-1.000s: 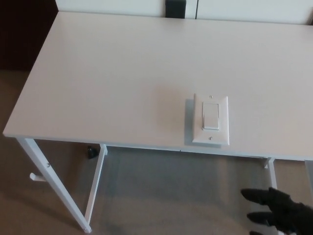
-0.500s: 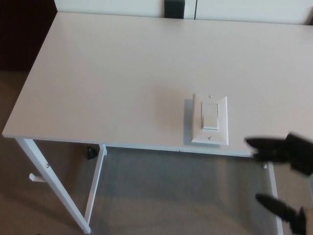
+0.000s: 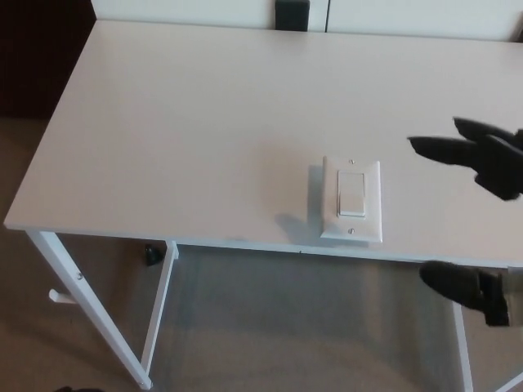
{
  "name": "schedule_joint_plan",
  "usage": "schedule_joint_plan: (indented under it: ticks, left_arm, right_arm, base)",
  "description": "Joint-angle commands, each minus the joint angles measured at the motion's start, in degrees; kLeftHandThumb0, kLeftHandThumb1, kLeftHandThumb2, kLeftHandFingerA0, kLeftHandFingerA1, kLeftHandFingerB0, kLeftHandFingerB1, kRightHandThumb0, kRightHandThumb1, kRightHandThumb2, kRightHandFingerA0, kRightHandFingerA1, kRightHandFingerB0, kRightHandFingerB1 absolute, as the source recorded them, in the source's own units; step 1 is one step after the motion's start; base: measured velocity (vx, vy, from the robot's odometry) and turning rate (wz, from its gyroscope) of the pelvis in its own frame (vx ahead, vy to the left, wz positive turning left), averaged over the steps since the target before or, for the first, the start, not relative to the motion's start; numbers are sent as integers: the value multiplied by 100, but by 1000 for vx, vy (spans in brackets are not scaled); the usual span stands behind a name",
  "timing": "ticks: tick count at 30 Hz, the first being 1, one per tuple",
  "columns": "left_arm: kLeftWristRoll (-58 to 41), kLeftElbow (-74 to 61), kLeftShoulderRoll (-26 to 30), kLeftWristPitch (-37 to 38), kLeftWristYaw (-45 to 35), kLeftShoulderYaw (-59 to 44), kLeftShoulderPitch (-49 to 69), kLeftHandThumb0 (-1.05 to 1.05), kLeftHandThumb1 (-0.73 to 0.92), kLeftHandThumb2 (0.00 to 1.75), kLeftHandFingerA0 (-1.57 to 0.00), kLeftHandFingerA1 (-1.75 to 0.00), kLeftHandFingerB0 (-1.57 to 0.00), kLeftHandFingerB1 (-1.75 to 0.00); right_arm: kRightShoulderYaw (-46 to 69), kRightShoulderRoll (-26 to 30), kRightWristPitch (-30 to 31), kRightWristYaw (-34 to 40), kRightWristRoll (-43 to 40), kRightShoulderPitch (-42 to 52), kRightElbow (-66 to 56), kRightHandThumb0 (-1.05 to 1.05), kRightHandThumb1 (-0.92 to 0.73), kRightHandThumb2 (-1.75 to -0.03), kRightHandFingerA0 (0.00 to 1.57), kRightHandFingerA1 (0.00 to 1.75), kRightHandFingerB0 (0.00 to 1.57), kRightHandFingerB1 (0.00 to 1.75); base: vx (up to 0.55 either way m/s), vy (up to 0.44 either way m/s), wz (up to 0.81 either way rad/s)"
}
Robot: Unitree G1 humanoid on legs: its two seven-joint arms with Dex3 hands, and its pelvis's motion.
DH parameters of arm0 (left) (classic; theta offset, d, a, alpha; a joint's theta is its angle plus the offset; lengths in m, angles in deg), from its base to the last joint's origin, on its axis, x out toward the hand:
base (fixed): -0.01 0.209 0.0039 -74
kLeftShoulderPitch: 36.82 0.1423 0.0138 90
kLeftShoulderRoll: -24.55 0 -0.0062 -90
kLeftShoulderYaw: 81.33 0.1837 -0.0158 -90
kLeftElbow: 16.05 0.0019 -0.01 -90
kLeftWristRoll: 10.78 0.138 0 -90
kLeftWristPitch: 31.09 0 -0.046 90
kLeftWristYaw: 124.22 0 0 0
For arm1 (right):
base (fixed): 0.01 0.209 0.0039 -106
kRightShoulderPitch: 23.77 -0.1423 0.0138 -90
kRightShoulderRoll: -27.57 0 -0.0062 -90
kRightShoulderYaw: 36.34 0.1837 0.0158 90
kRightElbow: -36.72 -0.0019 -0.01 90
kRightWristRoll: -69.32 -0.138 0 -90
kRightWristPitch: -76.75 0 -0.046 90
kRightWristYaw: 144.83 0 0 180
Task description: The robot walk towards a table in front and then clicks the light switch button using the right hand's index finger
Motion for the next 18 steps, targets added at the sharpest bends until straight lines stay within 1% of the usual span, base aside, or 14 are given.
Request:
schedule_joint_plan:
  ticks: [1,2,3,5,6,7,8,9,12,13,15,16,17,18]
  left_arm:
    - [70,-176,180,-308,-40,-42,-61,-8,62,58,-51,-44,-39,-40]
    - [77,-170,181,-278,-39,-35,-44,-8,62,58,-51,-44,-39,-40]
    - [88,-166,190,-264,-42,-28,-39,-7,63,58,-53,-43,-39,-39]
    - [134,-180,216,-252,-28,-7,-38,-8,63,58,-53,-43,-39,-39]
    - [58,-232,182,-328,-55,-47,-24,-9,62,58,-51,-43,-39,-40]
    - [84,-228,192,-350,-50,-33,-36,-8,63,58,-53,-43,-39,-39]
    - [94,-196,195,-321,-43,-28,-47,-7,63,58,-53,-44,-40,-39]
    - [83,-169,186,-279,-36,-35,-55,-7,63,57,-54,-44,-40,-39]
    - [127,-213,183,-329,-14,-6,-61,-8,62,57,-54,-44,-40,-39]
    - [131,-220,183,-329,-19,0,-64,-7,62,57,-53,-43,-40,-39]
    - [138,-271,190,-348,-29,8,-57,-9,62,58,-52,-44,-39,-40]
    - [156,-281,195,-384,-22,15,-63,-7,63,58,-53,-43,-39,-39]
    - [164,-291,214,-364,-25,12,-75,-7,63,58,-53,-43,-39,-39]
    - [163,-302,222,-361,-36,12,-74,-7,63,57,-54,-44,-40,-39]
  right_arm:
    - [-1064,1034,-46,531,3924,-1370,1574,-73,-57,-59,11,25,31,31]
    - [-1118,1051,-6,540,3956,-1395,1635,-76,-48,-82,7,31,26,42]
    - [-1159,1070,27,526,4009,-1420,1673,-77,-50,-84,4,30,26,43]
    - [-1277,1116,126,446,4121,-1520,1779,-74,-61,-60,10,23,30,31]
    - [-1345,1134,163,446,4173,-1570,1857,-77,-51,-85,8,28,23,42]
    - [-1416,1119,177,548,4226,-1615,1971,-79,-52,-85,9,32,24,42]
    - [-1478,1100,230,558,4266,-1645,2022,-77,-63,-61,10,24,28,30]
    - [-1541,1076,319,492,4323,-1660,2027,-79,-53,-87,7,28,20,41]
    - [-1677,1032,486,338,4382,-1687,2062,-82,-55,-89,5,21,20,42]
    - [-1724,1025,531,311,4400,-1700,2086,-78,-66,-62,6,22,24,29]
    - [-1860,985,620,326,4504,-1746,2173,-78,-66,-61,8,23,25,30]
    - [-1905,956,649,343,4520,-1755,2199,-37,-30,-92,1,50,0,44]
    - [-2007,896,721,354,4617,-1770,2244,-37,-30,-92,0,50,0,44]
    - [-2082,860,773,333,4678,-1773,2277,-77,-63,-60,13,26,28,30]
  base:
    - [0,0,0]
    - [0,0,0]
    - [0,0,0]
    - [0,0,0]
    - [0,0,0]
    - [0,0,0]
    - [0,0,0]
    - [0,0,0]
    - [0,0,0]
    - [0,0,0]
    - [0,0,0]
    - [0,0,0]
    - [0,0,0]
    - [0,0,0]
